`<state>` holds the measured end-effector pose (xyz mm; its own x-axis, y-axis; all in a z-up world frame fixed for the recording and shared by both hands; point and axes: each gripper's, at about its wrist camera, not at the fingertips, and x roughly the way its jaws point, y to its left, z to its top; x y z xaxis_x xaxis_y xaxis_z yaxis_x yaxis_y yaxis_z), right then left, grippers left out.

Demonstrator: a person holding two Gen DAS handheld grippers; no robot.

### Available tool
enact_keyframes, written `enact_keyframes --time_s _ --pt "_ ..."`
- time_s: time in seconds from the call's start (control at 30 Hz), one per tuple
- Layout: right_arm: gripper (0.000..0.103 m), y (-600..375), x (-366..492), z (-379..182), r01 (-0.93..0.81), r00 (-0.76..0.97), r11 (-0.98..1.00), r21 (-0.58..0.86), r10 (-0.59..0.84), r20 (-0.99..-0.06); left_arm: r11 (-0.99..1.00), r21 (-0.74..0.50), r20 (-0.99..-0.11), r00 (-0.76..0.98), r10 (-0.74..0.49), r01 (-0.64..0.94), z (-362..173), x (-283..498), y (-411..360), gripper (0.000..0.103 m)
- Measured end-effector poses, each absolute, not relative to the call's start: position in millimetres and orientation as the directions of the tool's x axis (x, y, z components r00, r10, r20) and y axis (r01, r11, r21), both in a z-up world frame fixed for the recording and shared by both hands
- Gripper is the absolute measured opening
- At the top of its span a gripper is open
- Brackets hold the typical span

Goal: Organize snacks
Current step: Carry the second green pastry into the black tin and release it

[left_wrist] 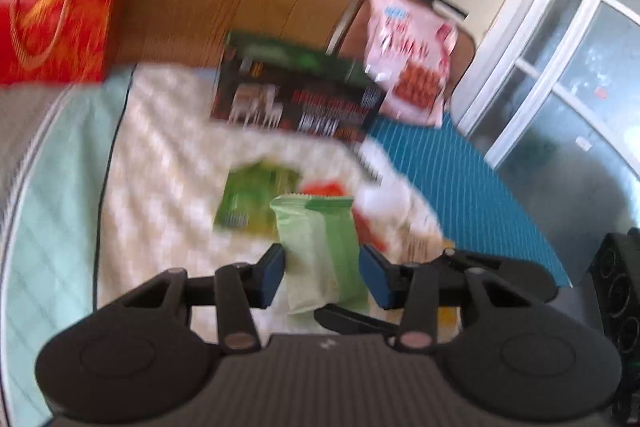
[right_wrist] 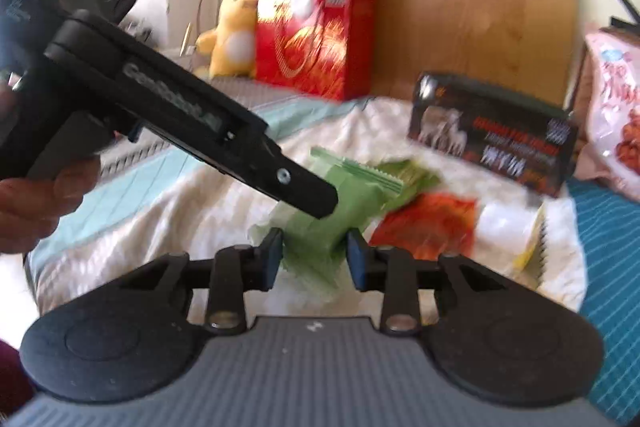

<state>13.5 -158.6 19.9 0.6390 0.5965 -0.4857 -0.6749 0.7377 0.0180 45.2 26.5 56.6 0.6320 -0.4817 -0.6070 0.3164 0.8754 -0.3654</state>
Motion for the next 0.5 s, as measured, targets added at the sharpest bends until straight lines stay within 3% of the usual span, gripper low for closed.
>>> enact_keyframes --time_s 0.27,0.5 --pt "0.037 -160.8 66.3 55.5 -0.593 0.772 0.799 -0.104 0.526 -0.357 0.875 -0.309 -0.513 0.709 -0.484 0.374 101.6 120.4 0.3 0.041" --pt "0.037 -174.5 156.0 78.3 -0.539 0.801 0.835 -0.109 0.469 -0.371 0.878 -0.301 -0.492 0.728 -0.477 0.372 106.6 215.6 -28.1 0.041"
